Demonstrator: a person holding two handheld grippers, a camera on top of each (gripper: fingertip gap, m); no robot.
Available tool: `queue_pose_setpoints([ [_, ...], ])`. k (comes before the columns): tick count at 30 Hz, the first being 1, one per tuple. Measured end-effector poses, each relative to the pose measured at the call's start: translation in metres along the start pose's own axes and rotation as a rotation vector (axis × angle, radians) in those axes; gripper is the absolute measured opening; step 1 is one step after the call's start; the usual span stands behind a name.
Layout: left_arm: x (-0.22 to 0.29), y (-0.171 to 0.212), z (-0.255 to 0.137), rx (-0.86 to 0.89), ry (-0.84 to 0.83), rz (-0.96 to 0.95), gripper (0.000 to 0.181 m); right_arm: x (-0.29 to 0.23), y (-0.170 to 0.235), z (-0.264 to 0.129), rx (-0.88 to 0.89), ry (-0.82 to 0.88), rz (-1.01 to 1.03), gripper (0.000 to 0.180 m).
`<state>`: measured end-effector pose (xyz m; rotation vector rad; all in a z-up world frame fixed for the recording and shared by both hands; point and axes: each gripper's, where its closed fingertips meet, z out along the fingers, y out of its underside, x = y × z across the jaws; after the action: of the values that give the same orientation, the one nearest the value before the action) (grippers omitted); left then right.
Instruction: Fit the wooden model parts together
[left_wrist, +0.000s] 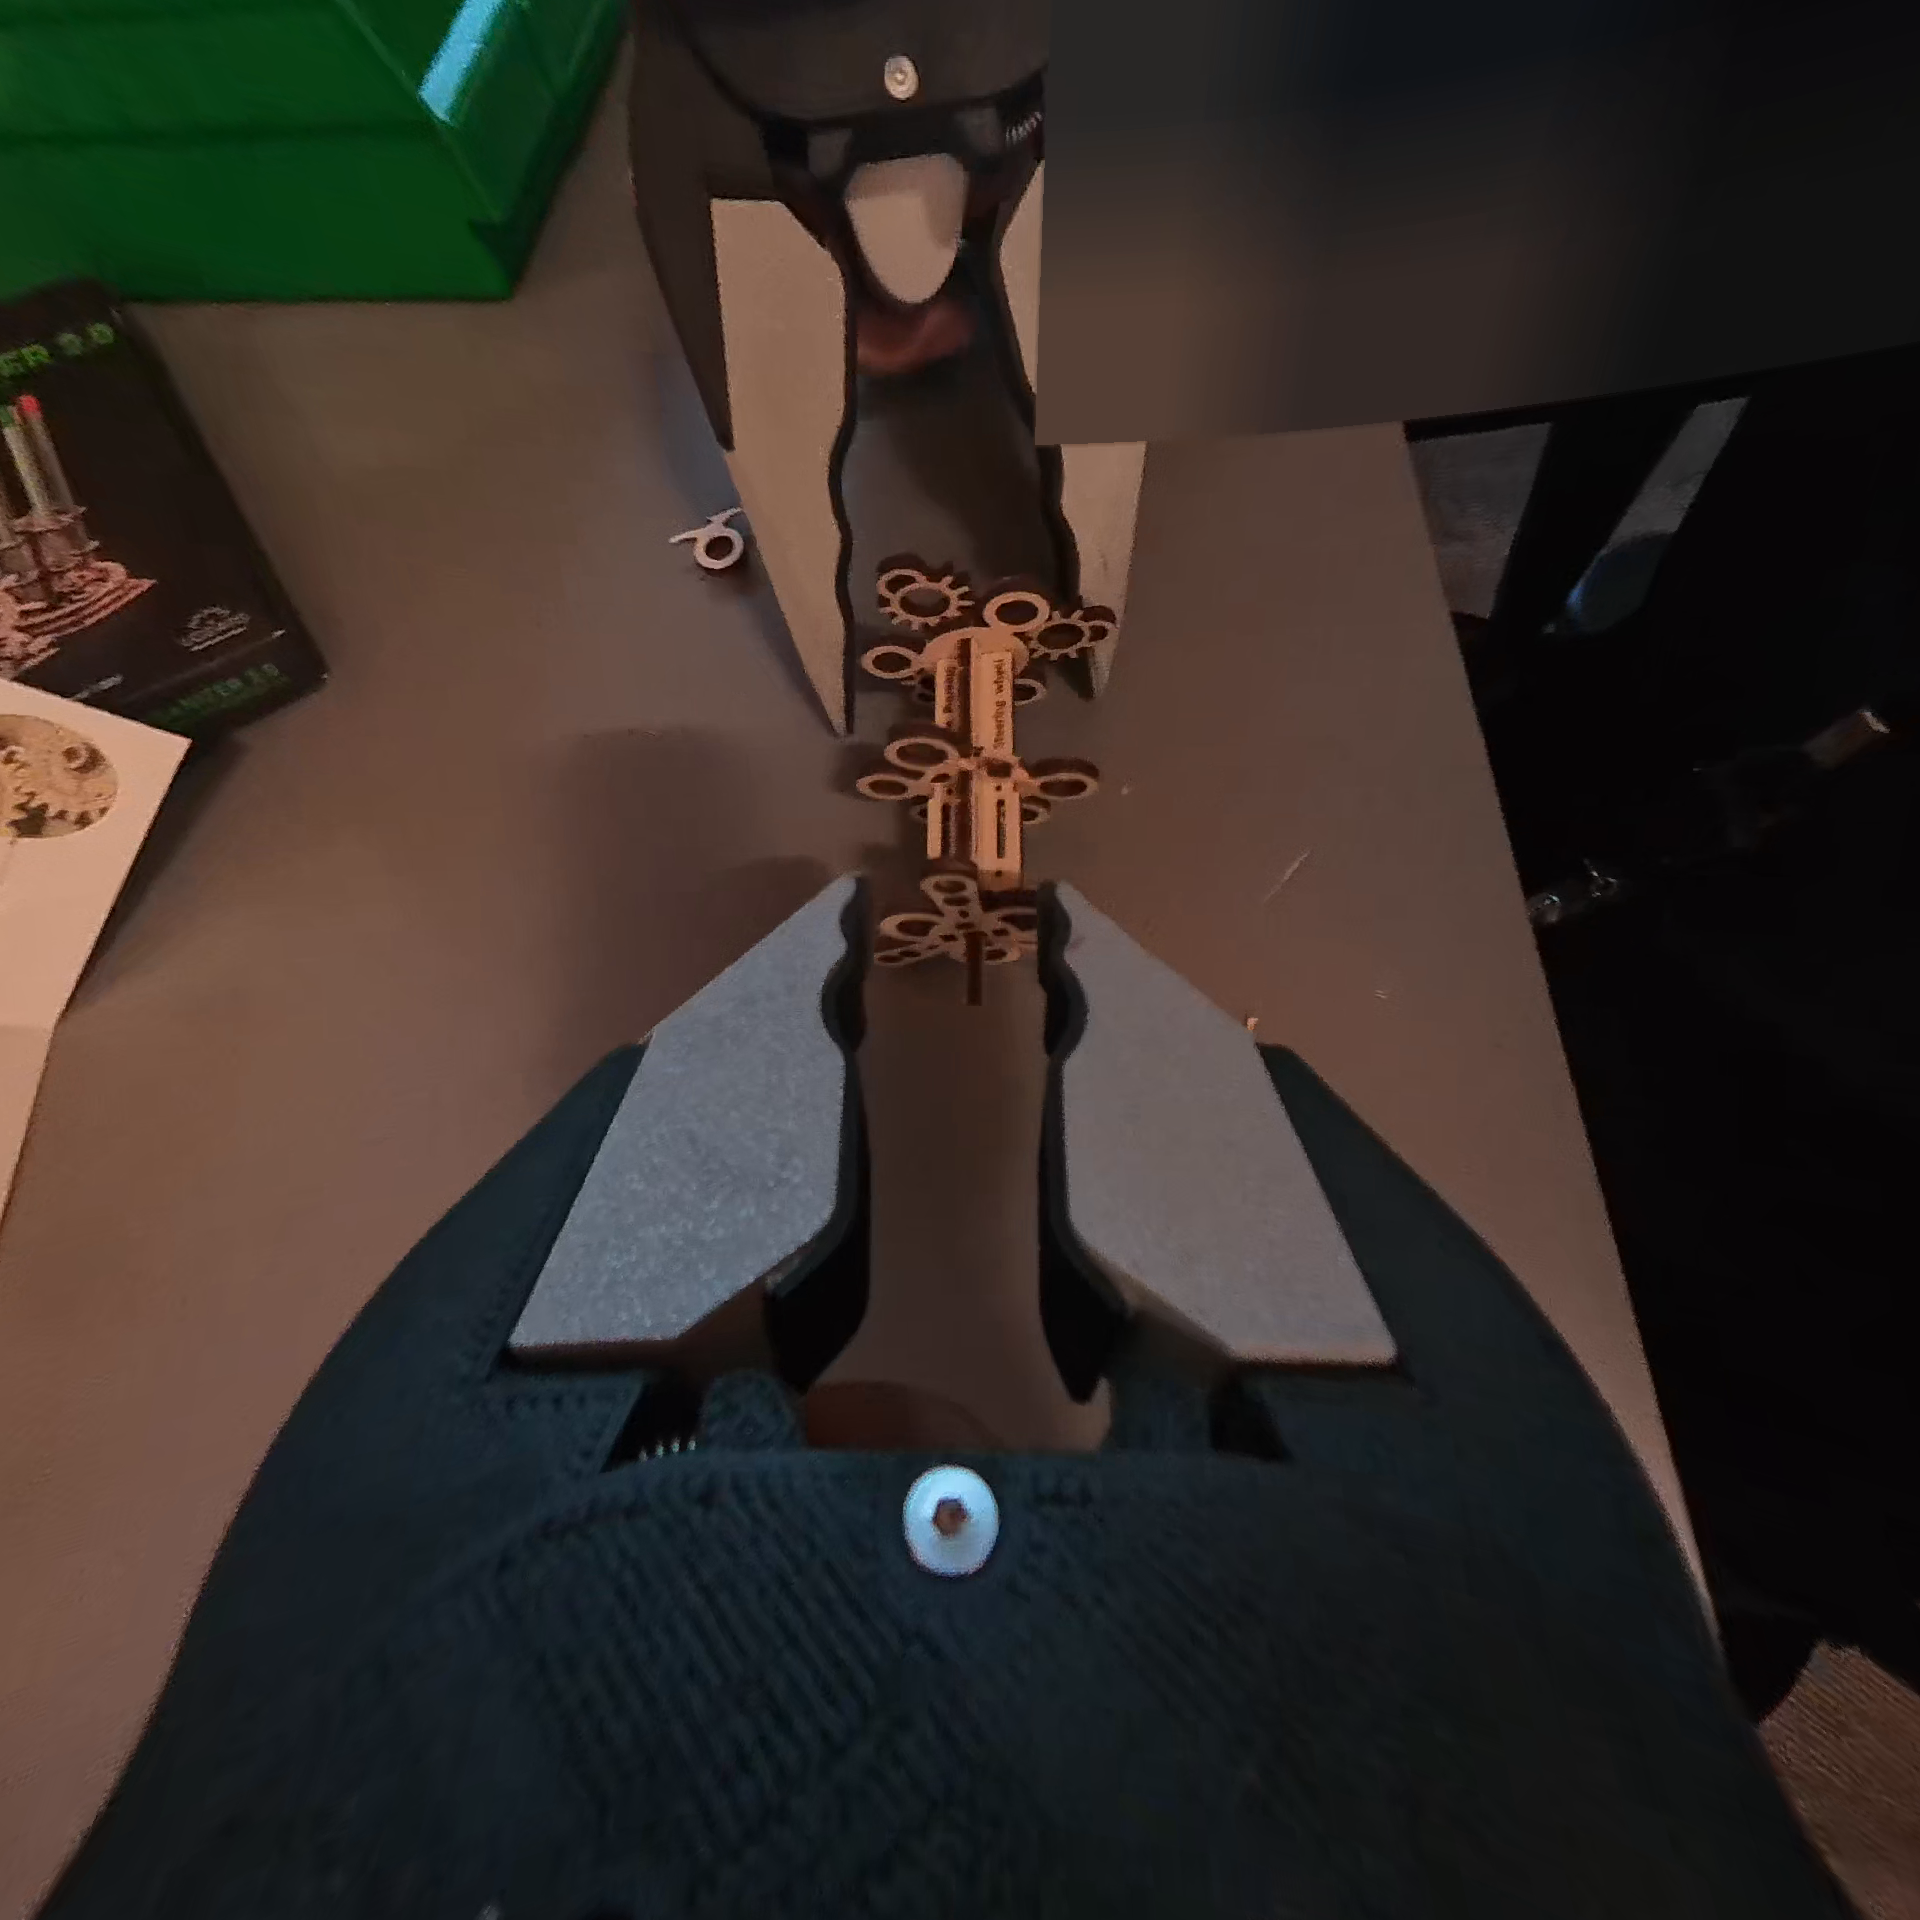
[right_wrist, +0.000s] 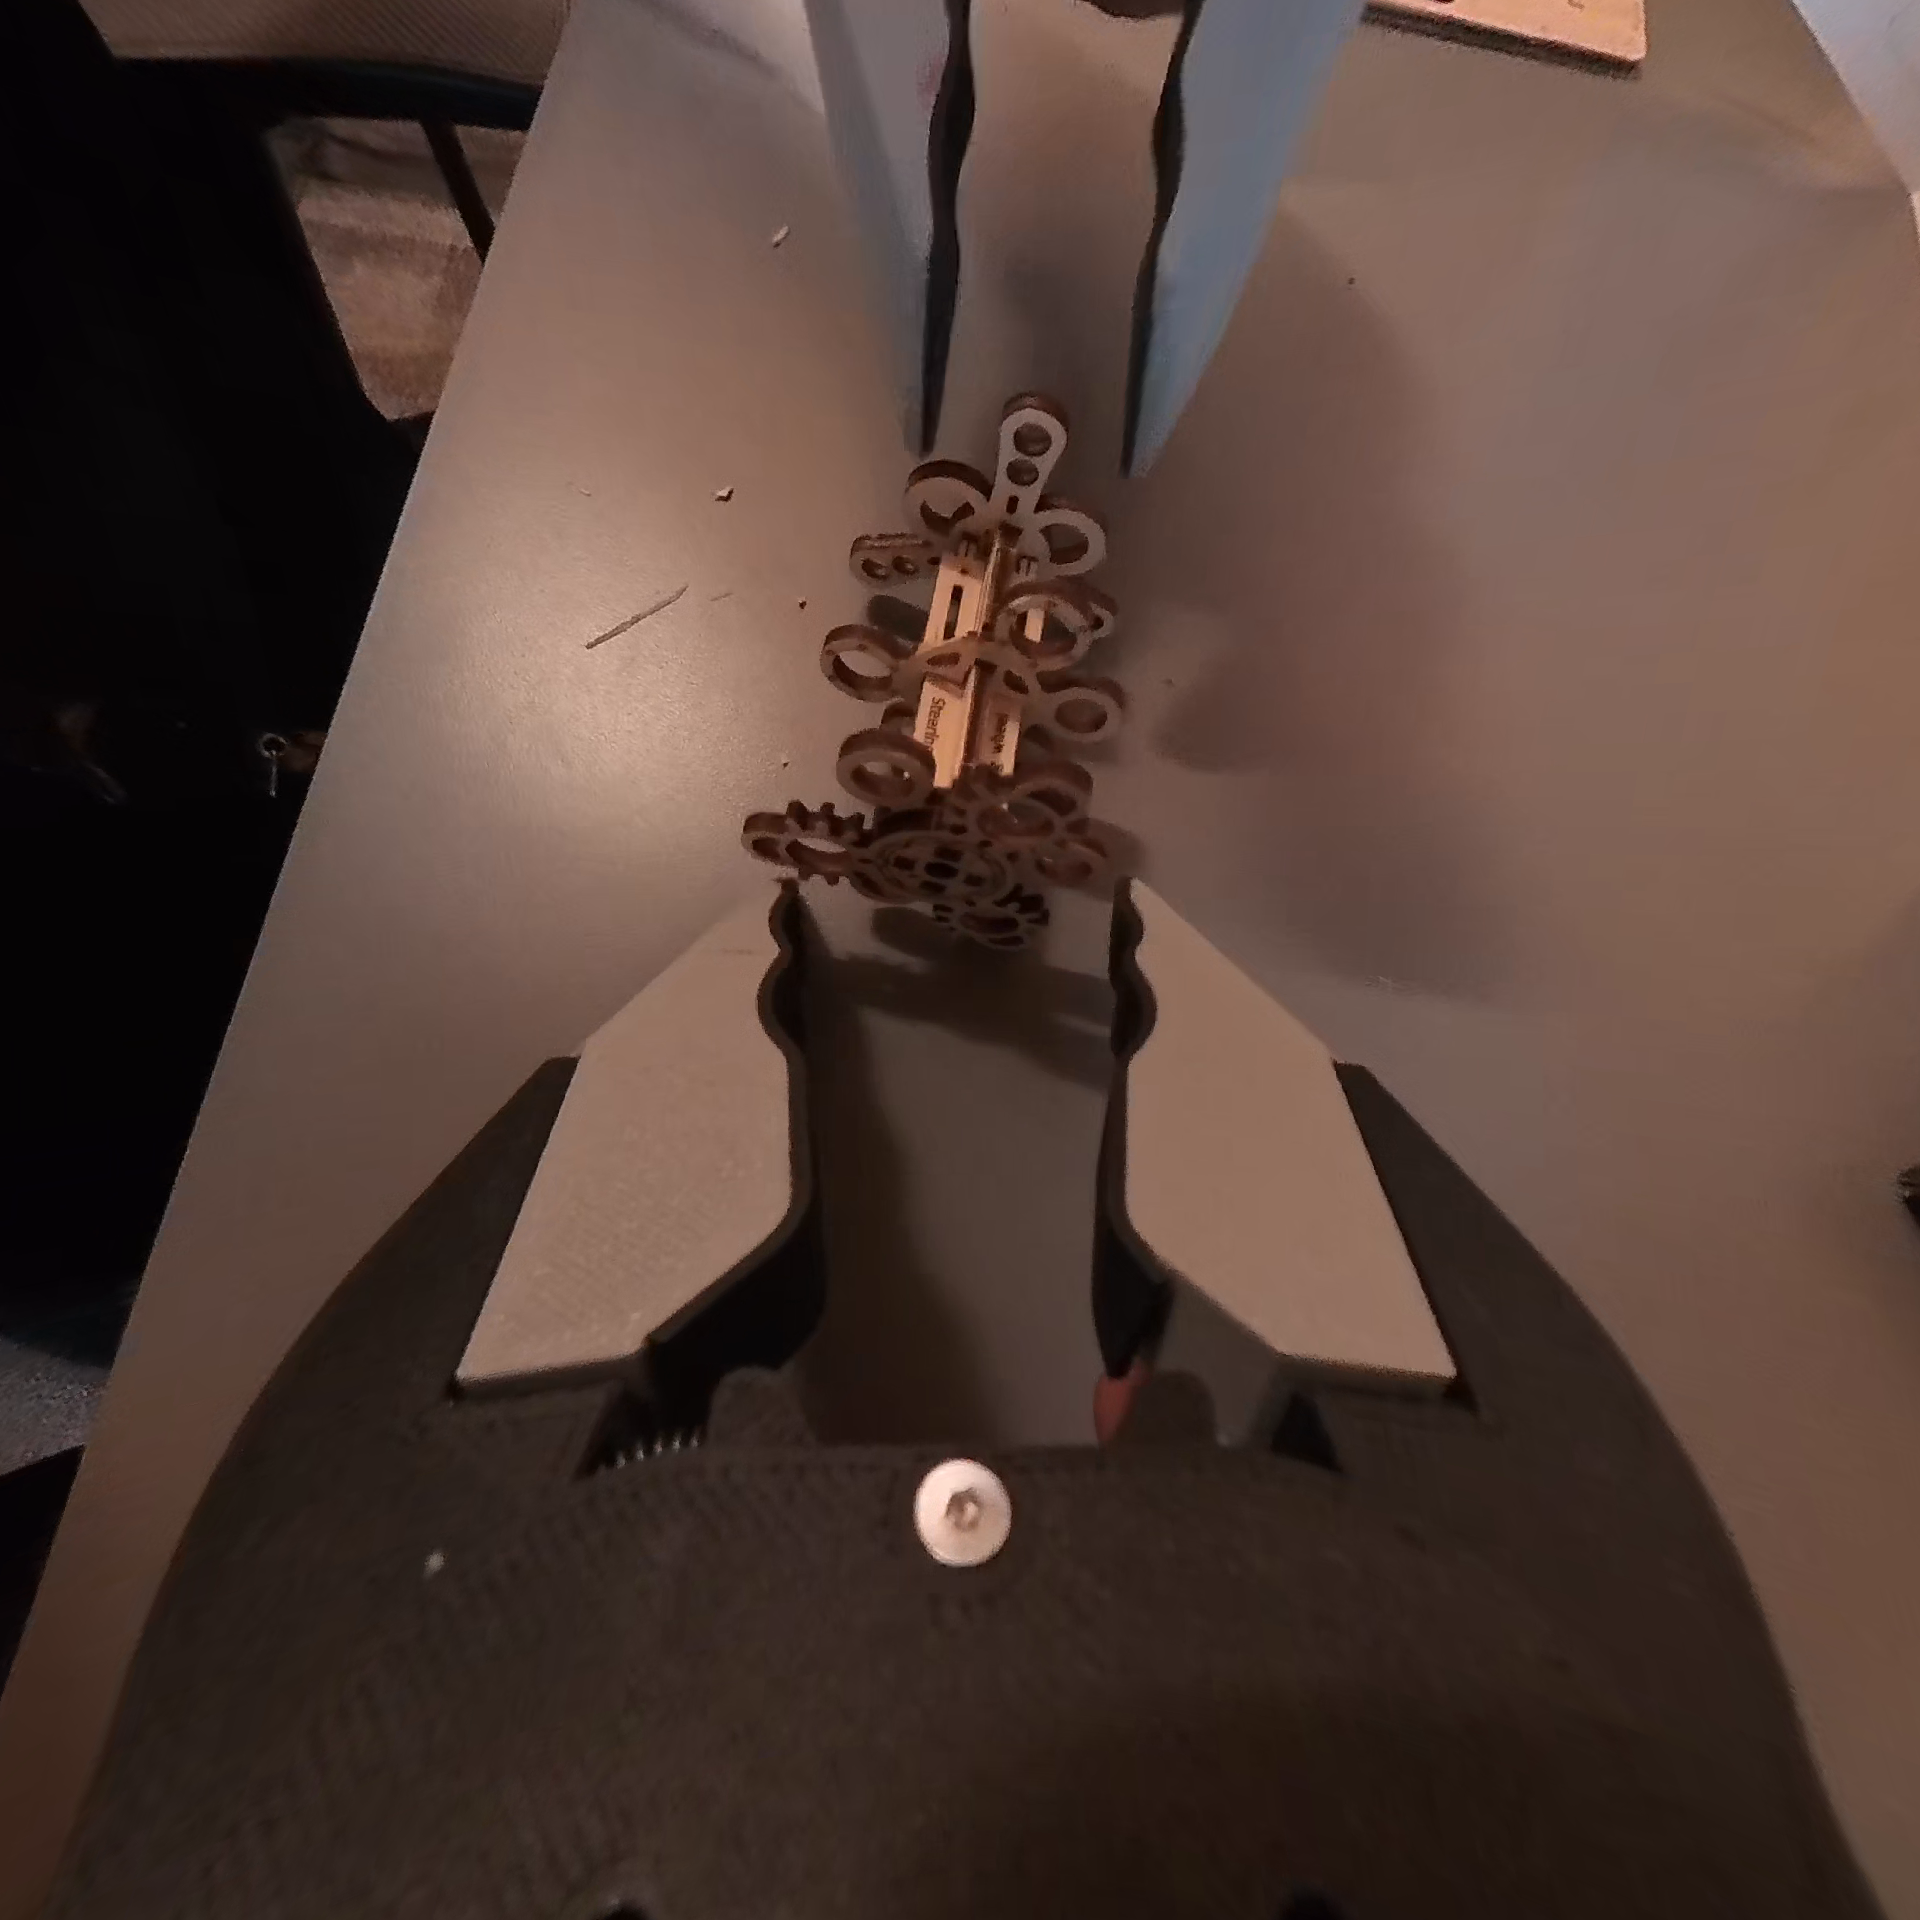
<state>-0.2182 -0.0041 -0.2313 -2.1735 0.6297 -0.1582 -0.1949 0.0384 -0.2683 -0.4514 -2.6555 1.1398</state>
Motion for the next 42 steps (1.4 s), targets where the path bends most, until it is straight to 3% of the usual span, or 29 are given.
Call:
queue_pose_setpoints([
  [7,0.005,0.001,0.005,0.042,0.014,0.018,0.008,0.002,-0.001,0.002,-0.004,-0.007,0.038,0.044],
  [42,0.011,-0.001,-0.004,0.155,-0.262,0.353,0.007,-0.007,-0.013,0.001,0.064,-0.225,0.375,0.043],
])
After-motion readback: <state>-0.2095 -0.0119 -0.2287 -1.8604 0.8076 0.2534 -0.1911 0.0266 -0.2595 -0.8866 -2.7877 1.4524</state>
